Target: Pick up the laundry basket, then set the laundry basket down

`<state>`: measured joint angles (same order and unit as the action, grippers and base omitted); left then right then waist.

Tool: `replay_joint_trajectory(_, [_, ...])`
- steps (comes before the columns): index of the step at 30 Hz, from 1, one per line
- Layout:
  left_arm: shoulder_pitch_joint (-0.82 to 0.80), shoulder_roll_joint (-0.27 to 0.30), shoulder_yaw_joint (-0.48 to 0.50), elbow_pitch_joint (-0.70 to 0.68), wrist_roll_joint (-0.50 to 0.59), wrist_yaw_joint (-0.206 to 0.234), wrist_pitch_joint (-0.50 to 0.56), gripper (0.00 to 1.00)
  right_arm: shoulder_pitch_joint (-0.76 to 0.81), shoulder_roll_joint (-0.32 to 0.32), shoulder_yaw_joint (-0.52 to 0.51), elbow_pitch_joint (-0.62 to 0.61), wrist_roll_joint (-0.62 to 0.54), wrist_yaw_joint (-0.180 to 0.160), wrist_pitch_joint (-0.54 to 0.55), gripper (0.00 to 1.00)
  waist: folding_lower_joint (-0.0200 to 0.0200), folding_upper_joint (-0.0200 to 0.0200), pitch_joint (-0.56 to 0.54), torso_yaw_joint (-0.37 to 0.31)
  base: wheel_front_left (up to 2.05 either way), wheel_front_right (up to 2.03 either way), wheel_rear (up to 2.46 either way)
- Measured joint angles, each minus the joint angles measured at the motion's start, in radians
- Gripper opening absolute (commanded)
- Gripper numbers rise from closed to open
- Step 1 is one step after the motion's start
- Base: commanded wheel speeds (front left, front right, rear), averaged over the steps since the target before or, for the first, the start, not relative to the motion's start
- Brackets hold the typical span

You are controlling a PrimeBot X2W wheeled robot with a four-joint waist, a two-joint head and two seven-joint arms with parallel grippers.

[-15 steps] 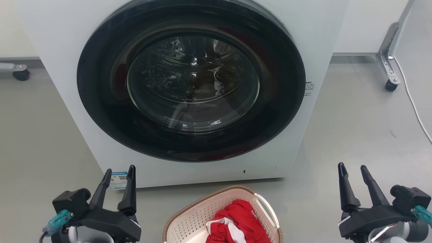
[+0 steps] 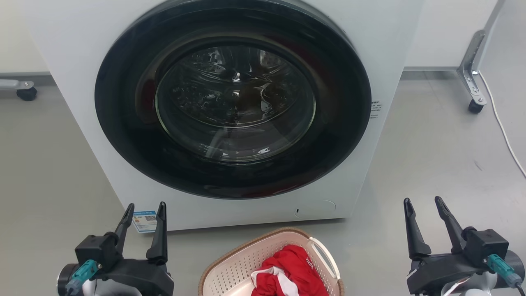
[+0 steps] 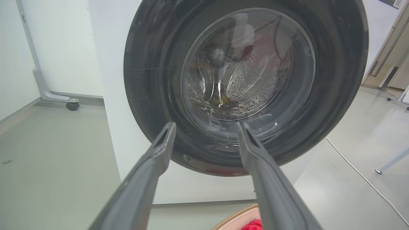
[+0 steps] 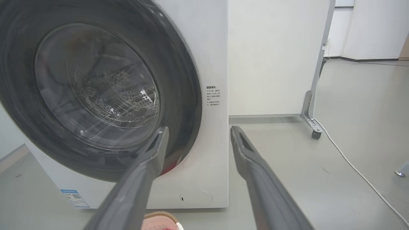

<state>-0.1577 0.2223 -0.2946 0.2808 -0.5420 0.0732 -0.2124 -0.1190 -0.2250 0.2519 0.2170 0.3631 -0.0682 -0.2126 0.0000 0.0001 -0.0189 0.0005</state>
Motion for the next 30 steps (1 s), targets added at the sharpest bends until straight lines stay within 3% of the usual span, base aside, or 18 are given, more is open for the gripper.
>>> replay_joint_trajectory(11, [0.000,0.015,-0.010,0.009,0.095,0.028,-0.037,1.00,0.001,-0.005,0.018,0.003,-0.106,-0.021,-0.037,1.00,0.0000,-0.0001,-0.007,-0.005,0.00,0.00,0.00])
replay_joint_trajectory(30, [0.000,0.014,-0.011,0.023,0.103,0.033,-0.026,1.00,0.001,-0.006,0.015,0.023,-0.100,-0.020,-0.037,1.00,0.0000,0.0000,-0.005,-0.004,0.00,0.00,0.00])
